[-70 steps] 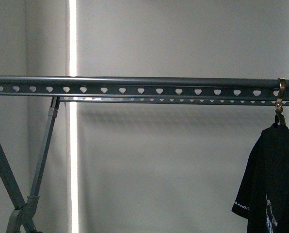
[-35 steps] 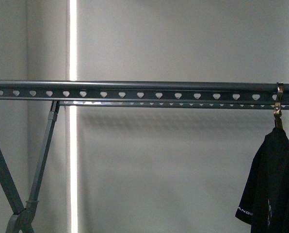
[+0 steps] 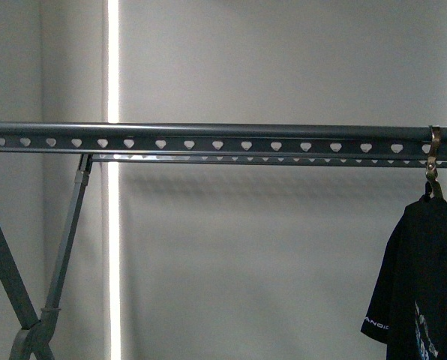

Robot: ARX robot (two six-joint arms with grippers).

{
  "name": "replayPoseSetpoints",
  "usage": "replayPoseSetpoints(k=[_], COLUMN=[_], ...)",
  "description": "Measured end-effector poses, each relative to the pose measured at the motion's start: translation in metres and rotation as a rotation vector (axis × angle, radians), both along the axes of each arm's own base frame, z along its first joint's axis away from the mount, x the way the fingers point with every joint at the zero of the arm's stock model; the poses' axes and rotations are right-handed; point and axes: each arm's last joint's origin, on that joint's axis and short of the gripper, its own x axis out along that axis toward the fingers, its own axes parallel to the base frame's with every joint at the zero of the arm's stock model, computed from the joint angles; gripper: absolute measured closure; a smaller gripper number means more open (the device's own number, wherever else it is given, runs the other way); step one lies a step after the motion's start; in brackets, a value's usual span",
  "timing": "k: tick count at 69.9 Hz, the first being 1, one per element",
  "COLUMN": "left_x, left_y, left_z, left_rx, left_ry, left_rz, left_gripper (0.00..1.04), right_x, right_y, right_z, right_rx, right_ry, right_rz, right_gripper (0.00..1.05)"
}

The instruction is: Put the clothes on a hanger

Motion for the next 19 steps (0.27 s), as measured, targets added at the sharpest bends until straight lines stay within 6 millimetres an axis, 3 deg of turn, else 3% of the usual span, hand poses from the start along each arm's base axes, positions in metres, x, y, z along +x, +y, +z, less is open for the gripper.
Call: replayPoseSetpoints(k=[6, 19], left_x=[0.0000, 0.0000], left_y=[0.0000, 0.0000], left_z=[0.0000, 0.0000], left_rx=[0.000, 0.000], left_ry=[0.000, 0.000], left_rz=[0.000, 0.000], left_gripper=[0.07, 0.07], right_x=[0.0000, 0.0000], right_y=[0.0000, 0.0000], right_z=[0.0000, 0.0000], right_rx=[-0.001, -0.001], right_ry=[0.000, 0.000], right_rz=[0.000, 0.000], right_gripper=[0.99, 0.60])
